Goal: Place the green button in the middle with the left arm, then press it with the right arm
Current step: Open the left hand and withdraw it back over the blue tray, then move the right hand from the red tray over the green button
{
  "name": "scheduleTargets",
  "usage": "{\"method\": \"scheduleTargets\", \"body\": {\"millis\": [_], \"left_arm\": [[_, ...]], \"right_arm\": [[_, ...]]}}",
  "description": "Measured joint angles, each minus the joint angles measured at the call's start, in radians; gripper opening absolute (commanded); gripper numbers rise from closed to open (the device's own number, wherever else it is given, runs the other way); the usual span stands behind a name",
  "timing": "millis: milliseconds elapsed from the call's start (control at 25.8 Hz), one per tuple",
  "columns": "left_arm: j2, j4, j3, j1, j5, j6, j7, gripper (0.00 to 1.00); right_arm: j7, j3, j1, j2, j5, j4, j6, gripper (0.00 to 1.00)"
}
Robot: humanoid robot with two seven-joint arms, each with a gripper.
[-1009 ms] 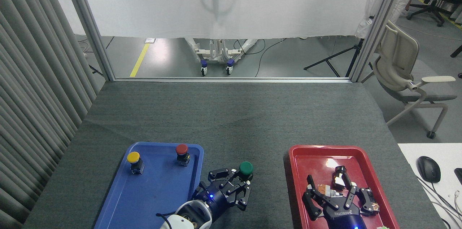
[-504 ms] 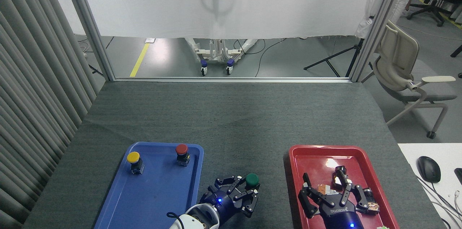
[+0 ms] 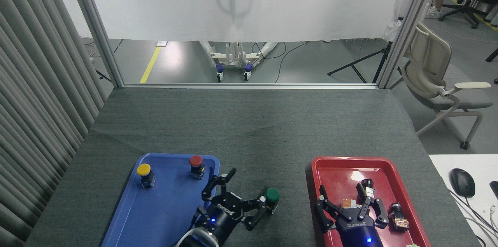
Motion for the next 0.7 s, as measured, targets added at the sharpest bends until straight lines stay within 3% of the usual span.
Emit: {"method": "scheduleTargets", "body": {"millis": [155, 310, 427, 698], "left_arm": [[0.059, -0.163, 0.125, 0.13, 0.013, 0.115, -0.003, 1.0], [0.089, -0.171, 0.236, 0.206, 0.053, 0.124, -0.005, 1.0], [0.105, -0.168, 0.28, 0.237, 0.069, 0.123, -0.002, 1.0], [0.116, -0.166, 0.309, 0.253, 0.076, 0.12, 0.0, 1.0]], "right_arm": [[0.01, 0.067, -0.002, 0.013, 0.013, 0.008, 0.061, 0.64], [0.02, 0.128, -0.004, 0.024, 0.023, 0.016, 0.093, 0.37], [0.034, 0.156, -0.018, 0.037, 0.054, 0.04, 0.094, 0.05], [0.043, 0.234, -0.096, 0.061, 0.13, 0.142, 0.123, 0.0]]}}
